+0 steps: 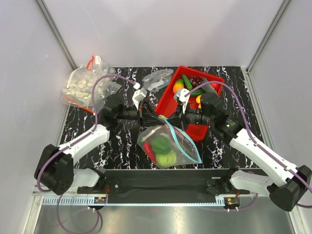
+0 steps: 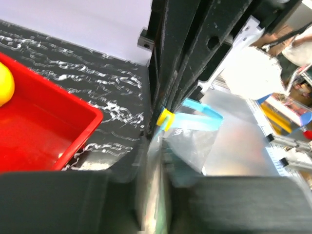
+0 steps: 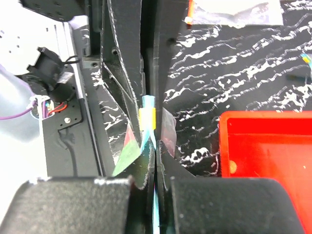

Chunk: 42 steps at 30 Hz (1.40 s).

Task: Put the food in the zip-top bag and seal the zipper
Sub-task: Zip the zipper food storage bag at the center of the board.

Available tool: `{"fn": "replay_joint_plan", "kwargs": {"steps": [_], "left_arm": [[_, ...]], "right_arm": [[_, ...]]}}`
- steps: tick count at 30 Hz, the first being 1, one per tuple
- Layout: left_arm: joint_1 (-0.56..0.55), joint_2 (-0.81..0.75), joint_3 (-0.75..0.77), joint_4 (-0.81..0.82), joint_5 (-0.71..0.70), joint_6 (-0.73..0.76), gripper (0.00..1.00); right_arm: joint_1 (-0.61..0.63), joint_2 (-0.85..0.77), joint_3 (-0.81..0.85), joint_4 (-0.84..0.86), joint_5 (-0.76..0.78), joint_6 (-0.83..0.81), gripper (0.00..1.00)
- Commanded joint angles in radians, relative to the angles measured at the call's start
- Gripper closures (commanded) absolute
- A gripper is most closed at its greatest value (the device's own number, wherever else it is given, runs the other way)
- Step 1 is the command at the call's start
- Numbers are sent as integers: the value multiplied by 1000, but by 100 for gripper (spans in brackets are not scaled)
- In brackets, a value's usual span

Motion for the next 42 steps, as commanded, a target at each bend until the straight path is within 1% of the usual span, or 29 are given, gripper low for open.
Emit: {"fn": "replay_joint_plan", "kwargs": {"steps": [1, 2, 4, 5, 6, 7, 9, 10, 11, 12, 13, 15, 17, 20, 22, 26, 28, 30, 31, 33, 34, 36, 37, 38, 42], "left_arm": [[-5, -19, 32, -129, -81, 146, 95], [-5, -22, 32, -140, -91, 153, 100], [-5, -37, 32, -172, -116, 180, 100], [-5, -45, 33, -195, -140, 186, 100], [-5, -52, 35, -211, -162, 193, 100], [-5, -66, 35, -240, -203, 211, 100], [-5, -78, 25, -242, -231, 213, 100], [-4, -82, 15, -226, -243, 191, 100], [-4, -79, -2, -170, -233, 173, 100], [-4, -78, -10, -144, -230, 153, 100], [-5, -77, -17, -101, -225, 121, 100], [-5, -75, -25, -73, -217, 95, 100], [-7, -82, -25, -76, -211, 91, 100], [-7, -94, -33, -87, -214, 101, 100], [-5, -98, -36, -88, -214, 102, 100], [-7, -103, -31, -114, -213, 113, 100], [-5, -108, -33, -123, -214, 120, 100], [-5, -109, -31, -128, -219, 124, 100], [-5, -108, -31, -133, -217, 125, 100], [-5, -106, -30, -134, -217, 127, 100], [-7, -108, -30, -136, -223, 127, 100], [-7, -112, -30, -145, -242, 131, 100], [-7, -115, -24, -165, -254, 140, 100], [-5, -115, -22, -172, -257, 143, 100], [-2, -141, -24, -195, -323, 144, 100]], "right_arm": [[-14, -18, 38, 52, -32, 2, 100], [-15, -20, 36, 50, -31, 0, 99], [-15, -21, 36, 49, -26, -7, 78], [-17, -21, 41, 21, -19, -15, 69], [-17, -20, 64, -2, -9, -24, 67], [-17, -17, 79, -26, 7, -38, 67], [-17, -21, 113, -79, 52, -50, 67], [-17, -27, 119, -85, 55, -55, 67], [-17, -33, 125, -83, 42, -55, 66], [-18, -29, 134, -85, 29, -55, 65], [-17, -24, 144, -91, 11, -62, 59], [-18, -3, 167, -122, -24, -70, 56], [-17, 38, 182, -137, -46, -75, 55], [-17, 98, 217, -145, -57, -52, 59], [-17, 141, 246, -149, -71, -49, 56], [-18, 175, 265, -139, -66, -50, 53], [-17, 186, 271, -140, -71, -55, 54], [-17, 198, 277, -142, -77, -55, 60], [-17, 200, 279, -142, -77, -53, 70], [-17, 200, 274, -140, -83, -52, 79], [-17, 197, 271, -135, -84, -47, 87], [-17, 183, 259, -128, -83, -43, 93], [-17, 177, 253, -125, -81, -36, 97], [-17, 174, 250, -125, -78, -35, 100], [-17, 154, 234, -151, -57, -29, 100]]}}
